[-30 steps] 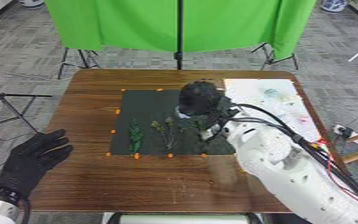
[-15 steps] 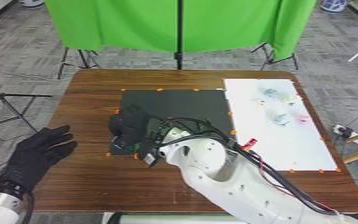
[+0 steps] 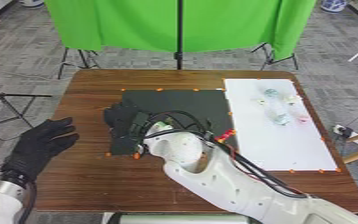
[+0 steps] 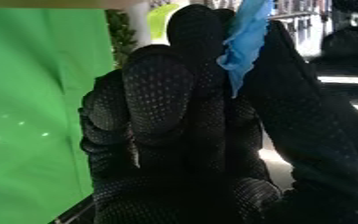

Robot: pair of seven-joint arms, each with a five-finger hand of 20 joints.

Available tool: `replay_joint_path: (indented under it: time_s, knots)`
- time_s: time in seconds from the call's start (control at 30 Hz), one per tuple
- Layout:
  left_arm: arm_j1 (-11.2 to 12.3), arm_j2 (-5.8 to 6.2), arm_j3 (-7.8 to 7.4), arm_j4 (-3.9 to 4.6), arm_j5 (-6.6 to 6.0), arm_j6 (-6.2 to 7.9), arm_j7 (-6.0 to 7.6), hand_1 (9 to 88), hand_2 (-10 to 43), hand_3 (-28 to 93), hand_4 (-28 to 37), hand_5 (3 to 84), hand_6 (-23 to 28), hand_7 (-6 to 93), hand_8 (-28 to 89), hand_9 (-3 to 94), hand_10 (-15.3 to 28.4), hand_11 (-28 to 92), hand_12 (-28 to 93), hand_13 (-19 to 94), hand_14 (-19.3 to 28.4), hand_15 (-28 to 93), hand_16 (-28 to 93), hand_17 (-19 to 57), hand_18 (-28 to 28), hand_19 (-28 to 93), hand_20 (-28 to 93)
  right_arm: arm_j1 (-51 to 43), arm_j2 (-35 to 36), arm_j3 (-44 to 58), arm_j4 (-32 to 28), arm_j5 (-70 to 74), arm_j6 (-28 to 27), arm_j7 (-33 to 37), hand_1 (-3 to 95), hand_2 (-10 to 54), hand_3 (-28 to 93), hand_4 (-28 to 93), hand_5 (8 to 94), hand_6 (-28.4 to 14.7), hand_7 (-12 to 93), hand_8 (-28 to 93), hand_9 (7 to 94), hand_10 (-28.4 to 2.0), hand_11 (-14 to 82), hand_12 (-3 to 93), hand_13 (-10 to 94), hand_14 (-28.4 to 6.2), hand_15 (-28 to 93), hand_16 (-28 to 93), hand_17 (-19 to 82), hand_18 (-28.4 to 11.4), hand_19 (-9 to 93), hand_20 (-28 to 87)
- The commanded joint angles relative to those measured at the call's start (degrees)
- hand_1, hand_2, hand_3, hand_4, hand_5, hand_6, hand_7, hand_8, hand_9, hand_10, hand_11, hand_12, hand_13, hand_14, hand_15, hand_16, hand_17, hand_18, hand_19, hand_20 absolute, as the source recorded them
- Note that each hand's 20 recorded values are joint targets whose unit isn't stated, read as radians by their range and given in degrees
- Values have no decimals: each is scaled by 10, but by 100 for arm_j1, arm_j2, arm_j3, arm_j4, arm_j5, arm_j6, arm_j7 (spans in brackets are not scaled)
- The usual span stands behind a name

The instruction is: Arrange flowers

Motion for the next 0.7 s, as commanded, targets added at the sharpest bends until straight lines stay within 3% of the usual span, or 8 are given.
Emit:
replay_joint_path:
  time_s: [0.03,0.17,0.2,0.37,0.5,0.53,0.7]
  knots:
    - [-225,448,134,156,-48,-73,-70,266,60,729,-283,413,69,248,-118,341,155,338,143,273,184,509,-74,-63,239,628,-35,-97,-295,62,416,-503,-59,130,504,-95,817,-283,755,7,397,-131,891,-40,184,467,798,-26,603,310,368,-171,844,418]
    - [-284,445,157,180,-44,-125,-130,266,60,729,-283,412,69,248,-118,340,155,338,143,272,184,508,-74,-63,238,627,-36,-193,-374,92,576,-648,-39,196,503,-95,815,-283,754,10,395,-129,886,-39,177,465,787,-27,608,320,361,-169,843,418]
    - [-276,518,178,186,-79,-90,-110,266,60,729,-283,412,69,247,-118,340,156,338,143,272,184,508,-74,-63,238,627,-36,-225,-399,105,606,-708,-26,221,502,-95,814,-283,754,11,393,-129,885,-40,177,466,783,-27,611,324,358,-170,843,419]
    - [-386,510,219,228,-72,-163,-209,266,60,728,-283,412,69,247,-118,340,156,338,143,271,184,509,-74,-64,238,628,-36,-365,-503,204,751,-1015,-42,339,496,-95,815,-283,748,13,400,-122,875,-41,185,475,771,-30,620,337,351,-170,843,422]
    - [-384,496,217,228,-63,-170,-206,266,61,728,-283,412,69,247,-118,340,156,339,143,271,184,509,-74,-64,238,627,-36,-374,-501,164,797,-1145,23,476,477,-95,810,-283,719,13,432,-134,852,-42,208,474,758,-33,637,327,340,-170,838,428]
    - [-371,550,242,232,-92,-126,-169,266,61,728,-283,412,69,247,-118,341,156,339,143,271,184,509,-74,-63,238,627,-36,-369,-495,156,816,-1174,60,499,472,-95,808,-283,711,13,439,-138,847,-43,215,473,754,-33,641,322,338,-170,836,430]
    - [-368,507,231,234,-79,-148,-175,266,61,728,-283,412,69,246,-118,341,156,339,143,271,184,508,-75,-64,238,627,-36,-358,-470,149,790,-1203,25,567,450,-95,801,-283,688,10,449,-135,827,-44,225,480,736,-34,656,321,330,-170,833,432]
